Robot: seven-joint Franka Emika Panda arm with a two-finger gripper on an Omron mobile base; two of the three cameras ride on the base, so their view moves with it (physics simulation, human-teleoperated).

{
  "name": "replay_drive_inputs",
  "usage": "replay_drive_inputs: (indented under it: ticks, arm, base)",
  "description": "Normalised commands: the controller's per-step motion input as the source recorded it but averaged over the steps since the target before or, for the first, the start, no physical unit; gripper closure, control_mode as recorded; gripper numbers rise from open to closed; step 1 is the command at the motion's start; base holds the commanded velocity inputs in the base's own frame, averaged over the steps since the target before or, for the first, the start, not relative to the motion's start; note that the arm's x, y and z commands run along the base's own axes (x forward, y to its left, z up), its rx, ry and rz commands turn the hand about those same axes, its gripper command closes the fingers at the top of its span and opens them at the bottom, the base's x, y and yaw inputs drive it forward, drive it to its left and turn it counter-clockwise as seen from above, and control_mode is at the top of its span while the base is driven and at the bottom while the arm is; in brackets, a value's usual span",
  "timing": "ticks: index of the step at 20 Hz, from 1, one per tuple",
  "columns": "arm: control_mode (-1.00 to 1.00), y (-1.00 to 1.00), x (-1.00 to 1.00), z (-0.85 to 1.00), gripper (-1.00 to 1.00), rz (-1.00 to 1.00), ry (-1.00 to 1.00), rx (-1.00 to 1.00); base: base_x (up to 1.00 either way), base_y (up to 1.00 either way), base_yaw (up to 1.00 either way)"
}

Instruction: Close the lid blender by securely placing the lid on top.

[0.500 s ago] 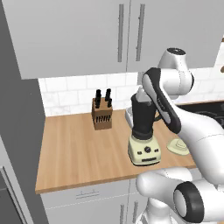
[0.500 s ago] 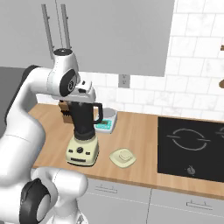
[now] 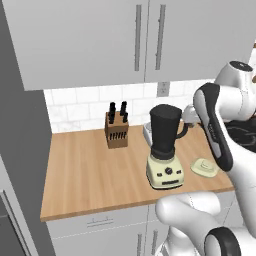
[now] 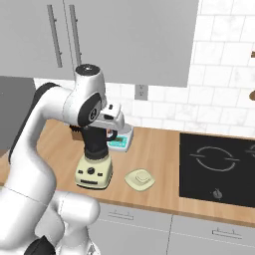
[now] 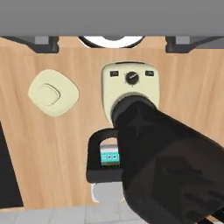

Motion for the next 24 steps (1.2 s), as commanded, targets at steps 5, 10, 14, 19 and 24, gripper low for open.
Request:
replay_drive_inputs:
  ticks: [5, 10, 14, 19, 24]
  arm:
    - [-1.00, -0.95, -0.20, -0.32, -1.00, -0.09, 0.14, 0.02]
    - [-1.00, -0.43, 0.15, -0.78, -1.00, 0.00, 0.21, -0.05]
    - [-1.00, -0.07, 0.21, -0.54, -1.00, 0.02, 0.05, 0.00]
    - [-1.00, -0.01, 0.19, -0.48, -1.00, 0.11, 0.00, -0.01]
    - [-1.00, -0.21, 0.00, -0.42, -1.00, 0.18, 0.00, 0.00]
  base:
    - [0.00, 0.00, 0.00]
    - [0.00, 0.00, 0.00]
    - [0.00, 0.00, 0.00]
    - [0.00, 0.00, 0.00]
    - [0.00, 0.00, 0.00]
